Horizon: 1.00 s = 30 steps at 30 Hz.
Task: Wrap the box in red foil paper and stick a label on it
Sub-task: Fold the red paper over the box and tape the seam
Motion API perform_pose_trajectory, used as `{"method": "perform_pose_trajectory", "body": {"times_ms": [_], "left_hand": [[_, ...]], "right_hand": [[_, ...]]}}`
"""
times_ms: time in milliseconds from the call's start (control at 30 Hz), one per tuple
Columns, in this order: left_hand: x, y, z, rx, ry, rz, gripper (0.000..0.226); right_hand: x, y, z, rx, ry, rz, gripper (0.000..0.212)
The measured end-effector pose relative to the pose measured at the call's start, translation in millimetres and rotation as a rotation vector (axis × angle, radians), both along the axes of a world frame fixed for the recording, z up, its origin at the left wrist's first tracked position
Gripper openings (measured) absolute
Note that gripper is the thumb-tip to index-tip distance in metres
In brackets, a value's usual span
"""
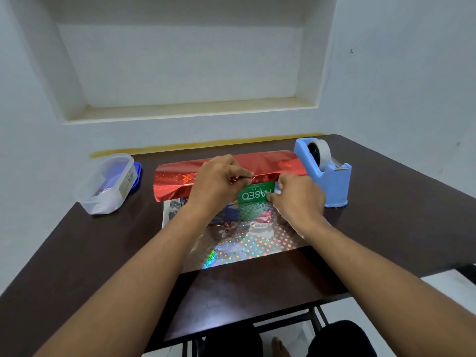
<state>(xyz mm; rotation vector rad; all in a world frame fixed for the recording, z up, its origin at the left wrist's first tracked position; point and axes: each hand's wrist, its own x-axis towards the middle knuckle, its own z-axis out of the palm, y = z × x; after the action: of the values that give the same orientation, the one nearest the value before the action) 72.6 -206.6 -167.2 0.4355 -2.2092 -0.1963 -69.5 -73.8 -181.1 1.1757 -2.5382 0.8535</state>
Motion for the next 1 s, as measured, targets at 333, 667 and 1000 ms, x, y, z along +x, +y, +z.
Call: {"method": "perform_pose_trajectory", "body": {"times_ms": [333, 667, 1000], "left_hand": [[-0.3, 0.9, -0.2, -0.015, -0.001, 0.017, 0.015], [0.7, 1.3, 0.7, -0.007, -0.008, 0.007, 0.016], [25.4, -8.0, 3.2, 0.079, -0.072, 0.036, 0.015]], "right_hand": [[0.1, -6.3, 9.8, -0.021, 0.009, 0.036, 0.048], [-4.4, -1.9, 23.4, -0.164, 0.158, 0.282, 0.018], [-5.5, 2.5, 31.5, -0.124, -0.002, 0.289, 0.020]]}}
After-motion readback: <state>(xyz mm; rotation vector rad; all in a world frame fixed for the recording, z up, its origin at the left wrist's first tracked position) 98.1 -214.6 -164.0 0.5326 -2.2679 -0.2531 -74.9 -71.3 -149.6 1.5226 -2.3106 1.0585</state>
